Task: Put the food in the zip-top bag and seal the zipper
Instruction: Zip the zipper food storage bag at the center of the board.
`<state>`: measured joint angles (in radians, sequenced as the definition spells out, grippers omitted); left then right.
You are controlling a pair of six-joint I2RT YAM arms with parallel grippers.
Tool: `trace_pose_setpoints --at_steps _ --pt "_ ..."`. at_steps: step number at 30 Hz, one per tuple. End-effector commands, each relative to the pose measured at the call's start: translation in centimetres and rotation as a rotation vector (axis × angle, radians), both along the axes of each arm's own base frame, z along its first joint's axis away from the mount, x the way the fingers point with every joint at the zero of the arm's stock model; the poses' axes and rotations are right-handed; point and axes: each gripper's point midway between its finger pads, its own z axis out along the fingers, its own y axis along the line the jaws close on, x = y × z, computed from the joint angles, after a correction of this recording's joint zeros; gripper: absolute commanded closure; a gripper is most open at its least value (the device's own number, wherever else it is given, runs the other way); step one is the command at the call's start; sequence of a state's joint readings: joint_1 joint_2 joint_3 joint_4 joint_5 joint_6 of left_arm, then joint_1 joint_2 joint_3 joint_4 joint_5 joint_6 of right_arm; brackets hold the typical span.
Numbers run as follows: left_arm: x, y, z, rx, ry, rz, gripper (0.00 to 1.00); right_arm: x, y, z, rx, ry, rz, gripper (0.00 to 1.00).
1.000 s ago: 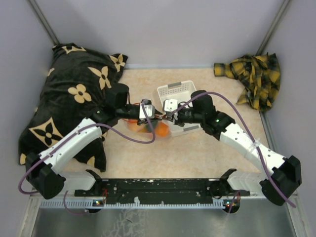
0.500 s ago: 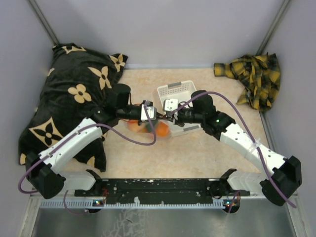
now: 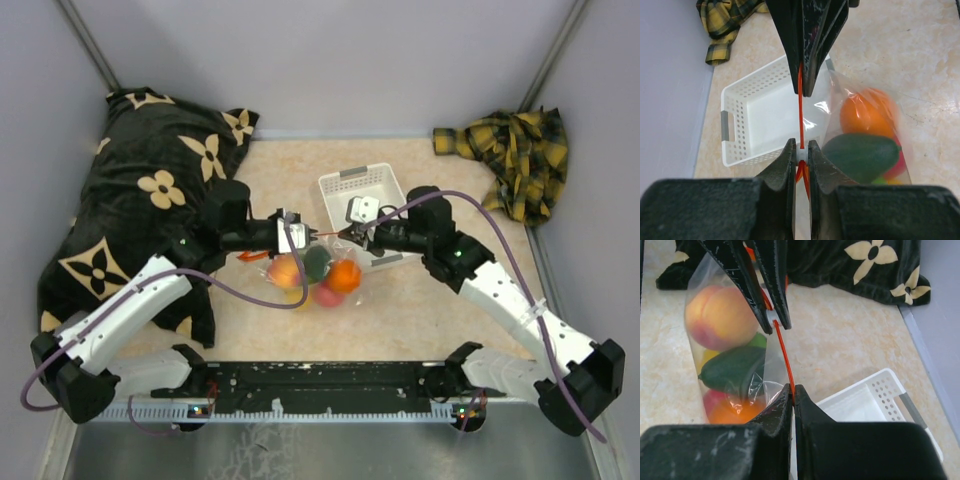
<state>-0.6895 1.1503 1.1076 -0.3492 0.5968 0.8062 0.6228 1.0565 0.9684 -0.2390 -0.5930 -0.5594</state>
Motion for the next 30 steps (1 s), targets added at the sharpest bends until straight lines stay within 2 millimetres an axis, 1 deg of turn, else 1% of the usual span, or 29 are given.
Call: trace_pose_setpoints --at_steps 1,8,12,15,17,20,21,23,24,25,26,27,30 --pt "0.8 2.3 -1.7 0.066 0.023 0.12 1.0 1.1 -2.1 1.6 0.035 -0.031 -0.095 1.0" --pt "1.4 3.9 -2.1 0.092 0.008 0.209 1.0 2.2 -4.9 1.4 0.056 -0.024 -0.22 1.0" --pt "1.9 4.7 -2.0 0.104 -0.016 0.25 1.0 2.4 -5.8 1.2 0.063 -0.014 -0.257 1.0" --pt "2.0 4.9 -1.8 0.103 -0.03 0.255 1.0 2.3 -5.9 0.7 0.052 0.006 -0.258 1.0" --pt "1.7 4.5 -1.5 0.094 -0.032 0.229 1.0 1.7 -5.4 0.5 0.059 0.036 -0.223 1.0" --pt "1.3 3.7 -1.2 0.079 -0.027 0.18 1.0 1.0 -4.6 1.4 0.086 0.099 -0.185 0.99" --pt "1.2 3.4 -1.0 0.075 -0.023 0.162 1.0 0.7 -4.4 1.7 0.08 0.113 -0.162 0.93" --pt "0.8 2.7 -0.5 0.06 -0.011 0.123 1.0 0.3 -3.8 2.3 0.07 0.14 -0.112 0.67" --pt "0.6 2.3 -0.2 0.049 -0.004 0.1 1.0 0.1 -3.5 2.9 0.071 0.14 -0.085 0.52" --pt "0.3 2.0 0.2 0.033 0.005 0.077 1.0 -0.1 -3.2 3.1 0.07 0.146 -0.058 0.42" --pt "0.0 1.6 0.7 0.016 0.011 0.058 1.0 -0.4 -2.9 3.4 0.07 0.149 -0.032 0.37" --pt "-0.2 1.3 1.1 -0.001 0.014 0.04 1.0 -0.5 -2.6 3.6 0.069 0.151 -0.018 0.34" --pt "-0.6 0.7 1.5 -0.025 0.027 0.011 1.0 -1.2 -1.3 4.0 0.056 0.13 0.03 0.29"
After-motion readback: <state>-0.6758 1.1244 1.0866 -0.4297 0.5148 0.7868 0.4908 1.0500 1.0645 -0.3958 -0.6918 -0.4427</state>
